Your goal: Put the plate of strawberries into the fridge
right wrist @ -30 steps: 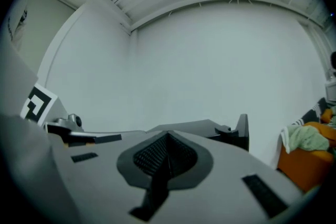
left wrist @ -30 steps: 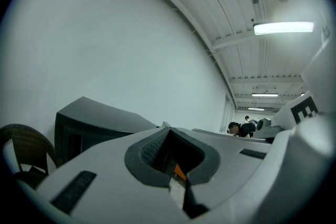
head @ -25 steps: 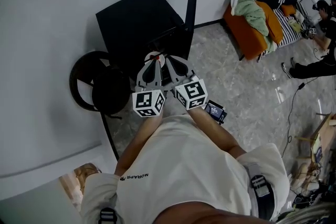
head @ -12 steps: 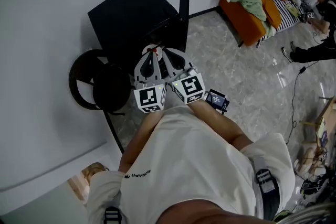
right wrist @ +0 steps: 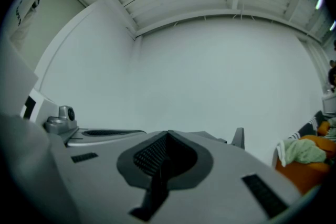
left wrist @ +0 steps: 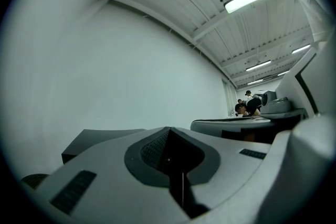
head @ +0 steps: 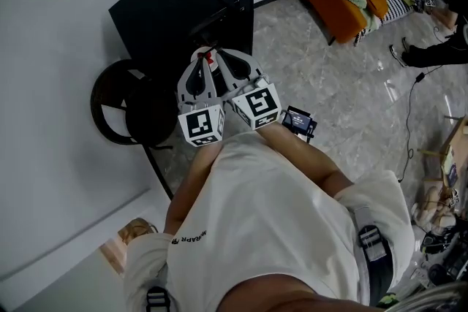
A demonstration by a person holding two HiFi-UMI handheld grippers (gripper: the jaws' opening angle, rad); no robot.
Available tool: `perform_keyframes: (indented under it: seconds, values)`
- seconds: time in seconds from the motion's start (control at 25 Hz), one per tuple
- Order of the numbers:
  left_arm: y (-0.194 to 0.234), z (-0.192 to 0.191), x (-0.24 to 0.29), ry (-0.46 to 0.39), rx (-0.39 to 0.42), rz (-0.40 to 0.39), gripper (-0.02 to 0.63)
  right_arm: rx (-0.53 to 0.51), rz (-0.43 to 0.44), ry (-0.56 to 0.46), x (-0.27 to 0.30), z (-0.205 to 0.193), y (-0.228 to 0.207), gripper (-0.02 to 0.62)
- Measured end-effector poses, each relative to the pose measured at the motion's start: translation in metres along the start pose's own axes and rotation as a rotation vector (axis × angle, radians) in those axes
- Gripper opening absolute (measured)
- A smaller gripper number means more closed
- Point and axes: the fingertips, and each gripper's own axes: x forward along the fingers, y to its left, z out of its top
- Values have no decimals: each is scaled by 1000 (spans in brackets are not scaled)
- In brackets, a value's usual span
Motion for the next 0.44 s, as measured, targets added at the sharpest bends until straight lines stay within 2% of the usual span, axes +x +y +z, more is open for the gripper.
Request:
perform_keyframes:
  seconds: [0.44]
  values:
    - [-2,-9,-4,23,0,4,0,8,-4,5,-5,-4,-1,12]
